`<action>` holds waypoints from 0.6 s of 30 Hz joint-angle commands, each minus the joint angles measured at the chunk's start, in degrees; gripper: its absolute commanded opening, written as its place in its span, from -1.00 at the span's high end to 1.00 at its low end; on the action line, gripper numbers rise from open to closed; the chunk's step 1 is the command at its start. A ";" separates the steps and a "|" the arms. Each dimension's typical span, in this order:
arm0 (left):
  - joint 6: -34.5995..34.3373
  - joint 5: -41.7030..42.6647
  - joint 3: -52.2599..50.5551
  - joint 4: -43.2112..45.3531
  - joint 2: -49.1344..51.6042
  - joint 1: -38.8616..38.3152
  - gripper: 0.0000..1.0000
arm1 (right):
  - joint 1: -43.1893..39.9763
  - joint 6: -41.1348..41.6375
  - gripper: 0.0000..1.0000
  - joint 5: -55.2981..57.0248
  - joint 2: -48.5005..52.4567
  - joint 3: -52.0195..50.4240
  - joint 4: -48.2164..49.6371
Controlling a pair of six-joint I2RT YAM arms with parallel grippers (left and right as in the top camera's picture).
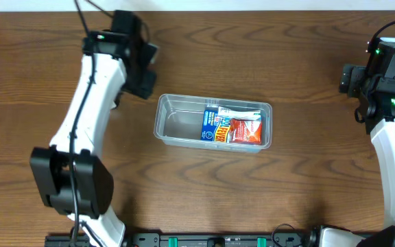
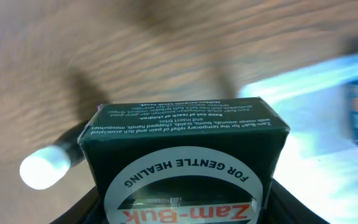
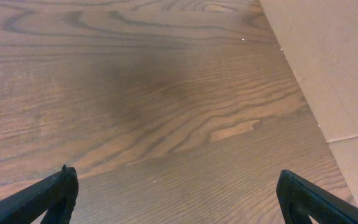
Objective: Pack container
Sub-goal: 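Carry the Zam-Buk box right and lower it into the container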
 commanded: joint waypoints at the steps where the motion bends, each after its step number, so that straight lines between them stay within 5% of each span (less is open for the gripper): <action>1: 2.78 0.02 1.33 -0.61 -2.45 -5.57 0.06 | -0.22 0.81 -0.98 0.57 -0.37 0.11 -0.07; 9: 10.75 1.29 -0.63 -2.19 -2.38 -17.64 0.06 | -0.22 0.83 -0.98 0.57 -0.37 0.11 -0.07; 18: 21.90 6.69 -3.28 -2.25 -2.16 -22.23 0.06 | -0.22 0.83 -0.99 0.57 -0.37 0.11 -0.07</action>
